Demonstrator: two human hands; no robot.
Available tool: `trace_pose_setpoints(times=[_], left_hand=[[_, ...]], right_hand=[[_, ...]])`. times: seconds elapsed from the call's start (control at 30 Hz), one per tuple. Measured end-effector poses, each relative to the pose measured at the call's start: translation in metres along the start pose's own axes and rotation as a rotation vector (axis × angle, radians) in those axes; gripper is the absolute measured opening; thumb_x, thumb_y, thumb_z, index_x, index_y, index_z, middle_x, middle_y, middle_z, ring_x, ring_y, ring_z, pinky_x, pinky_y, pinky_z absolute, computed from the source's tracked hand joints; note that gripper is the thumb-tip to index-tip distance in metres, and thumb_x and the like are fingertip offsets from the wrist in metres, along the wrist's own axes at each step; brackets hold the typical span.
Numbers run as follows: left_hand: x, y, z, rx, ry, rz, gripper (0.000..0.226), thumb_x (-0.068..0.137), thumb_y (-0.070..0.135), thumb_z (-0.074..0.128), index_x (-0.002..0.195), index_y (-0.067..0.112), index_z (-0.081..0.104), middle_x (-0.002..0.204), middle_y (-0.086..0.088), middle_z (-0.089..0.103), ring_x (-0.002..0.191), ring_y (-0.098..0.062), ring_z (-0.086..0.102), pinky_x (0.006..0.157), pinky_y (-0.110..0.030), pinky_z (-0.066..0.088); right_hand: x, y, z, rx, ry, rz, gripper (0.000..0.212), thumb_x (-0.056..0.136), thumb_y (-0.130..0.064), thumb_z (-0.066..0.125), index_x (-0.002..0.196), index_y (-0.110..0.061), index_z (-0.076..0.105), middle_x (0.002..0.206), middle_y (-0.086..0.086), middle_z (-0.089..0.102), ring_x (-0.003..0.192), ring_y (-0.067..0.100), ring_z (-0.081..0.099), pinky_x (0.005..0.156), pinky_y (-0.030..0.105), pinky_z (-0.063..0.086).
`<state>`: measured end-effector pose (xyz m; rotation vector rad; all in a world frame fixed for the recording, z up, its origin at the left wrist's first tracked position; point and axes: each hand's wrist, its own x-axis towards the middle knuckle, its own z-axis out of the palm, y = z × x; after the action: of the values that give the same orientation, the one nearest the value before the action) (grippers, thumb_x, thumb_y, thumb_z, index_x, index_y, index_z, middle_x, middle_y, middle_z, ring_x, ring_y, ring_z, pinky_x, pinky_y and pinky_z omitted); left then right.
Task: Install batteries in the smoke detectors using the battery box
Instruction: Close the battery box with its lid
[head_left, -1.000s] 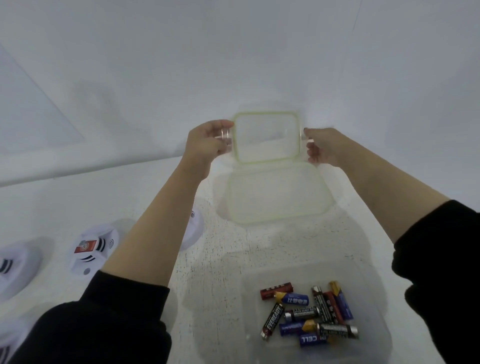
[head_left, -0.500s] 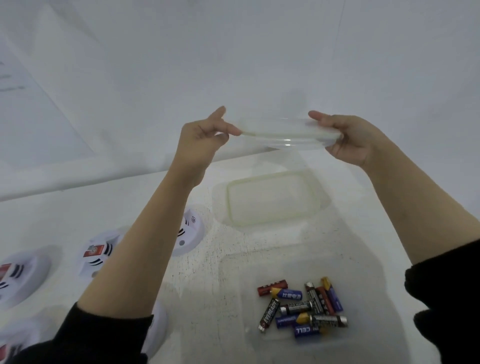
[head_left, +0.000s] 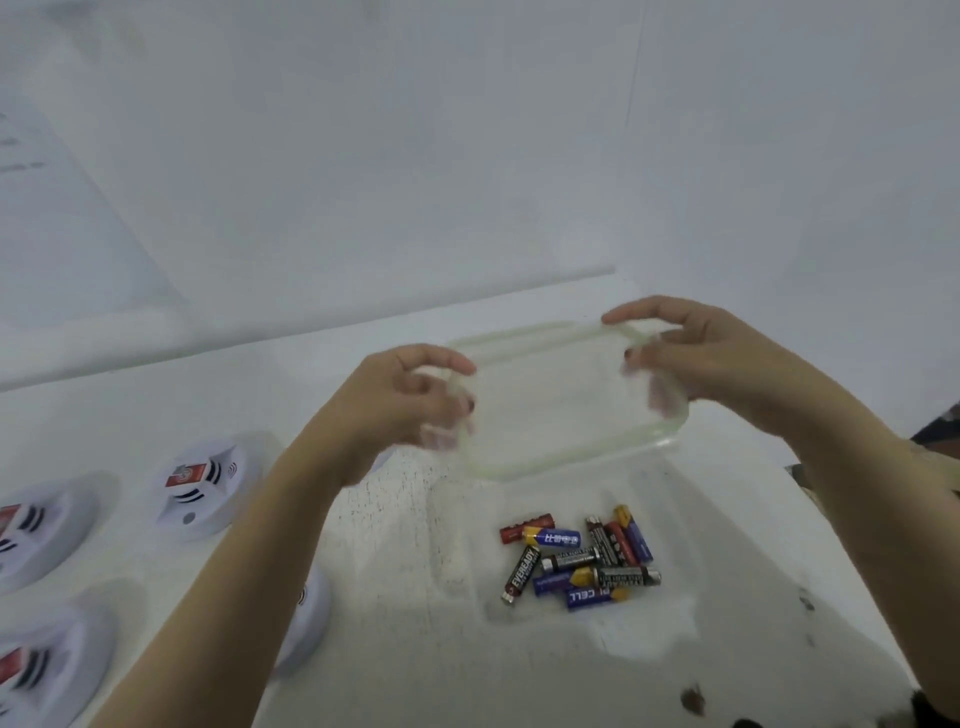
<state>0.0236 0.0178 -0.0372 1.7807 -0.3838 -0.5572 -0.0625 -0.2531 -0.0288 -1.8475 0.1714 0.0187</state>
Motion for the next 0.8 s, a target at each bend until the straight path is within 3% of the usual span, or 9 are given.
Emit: trace_pose_setpoints(times=[0.07,0.17,0.3,0.47,0.6,0.67,0.8], left_hand=[[-0.017,-0.010,0.006,0.070,-0.028,-0.097,0.032,0.079,-0.006,0.071,0.103,0.015,0.067,0.092,-0.030,0.066,0.064,-0.023,0.066,0.055,-0.027,0.056],[-0.037,-0.020,0.014,0.148,-0.001,-0.174,0.033,0.078,-0.003,0.073,0.100,0.021,0.068,0.096,-0.026,0.064,0.058,-0.021,0.064,0.054,-0.027,0.056],[-0.056,-0.029,0.025,0.225,0.005,-0.192,0.031,0.080,0.002,0.072,0.101,0.024,0.066,0.098,-0.008,0.062,0.054,-0.016,0.065,0.051,-0.021,0.051],[-0.063,-0.036,0.030,0.292,0.018,-0.152,0.033,0.083,0.006,0.070,0.103,0.032,0.065,0.102,-0.001,0.060,0.054,-0.013,0.065,0.054,-0.018,0.051],[-0.063,-0.040,0.032,0.275,0.014,-0.171,0.041,0.087,0.011,0.068,0.115,0.039,0.058,0.098,-0.004,0.062,0.061,-0.015,0.068,0.057,-0.022,0.056],[-0.065,-0.044,0.033,0.219,-0.012,-0.226,0.040,0.089,0.014,0.066,0.122,0.034,0.053,0.086,-0.009,0.065,0.062,-0.014,0.067,0.060,-0.028,0.059],[-0.068,-0.048,0.033,0.128,-0.035,-0.277,0.028,0.090,0.013,0.066,0.117,0.016,0.059,0.084,-0.017,0.070,0.064,-0.017,0.069,0.060,-0.028,0.058]], right_hand=[[-0.015,0.008,0.010,-0.244,-0.020,0.035,0.033,0.089,-0.016,0.062,0.120,-0.028,0.058,0.078,0.016,0.064,0.050,0.014,0.059,0.048,0.023,0.050],[-0.032,0.021,0.022,-0.491,-0.043,0.078,0.033,0.090,-0.030,0.060,0.122,-0.038,0.052,0.072,0.004,0.062,0.045,0.006,0.054,0.047,0.021,0.045],[-0.046,0.037,0.034,-0.640,0.021,0.075,0.039,0.091,-0.042,0.054,0.130,-0.038,0.049,0.086,-0.005,0.058,0.075,0.000,0.054,0.062,0.012,0.035],[-0.058,0.046,0.039,-0.694,0.050,0.090,0.043,0.093,-0.044,0.049,0.134,-0.036,0.043,0.089,-0.008,0.057,0.076,-0.002,0.052,0.066,0.020,0.039],[-0.065,0.050,0.041,-0.603,0.014,0.169,0.039,0.093,-0.044,0.049,0.131,-0.038,0.043,0.095,-0.008,0.055,0.058,0.013,0.063,0.051,0.019,0.049],[-0.068,0.053,0.040,-0.484,0.019,0.199,0.034,0.093,-0.040,0.051,0.127,-0.038,0.048,0.095,-0.002,0.056,0.056,0.022,0.067,0.056,0.026,0.057],[-0.072,0.058,0.042,-0.311,0.049,0.203,0.033,0.093,-0.034,0.053,0.126,-0.039,0.052,0.100,0.010,0.057,0.068,0.028,0.069,0.056,0.032,0.059]])
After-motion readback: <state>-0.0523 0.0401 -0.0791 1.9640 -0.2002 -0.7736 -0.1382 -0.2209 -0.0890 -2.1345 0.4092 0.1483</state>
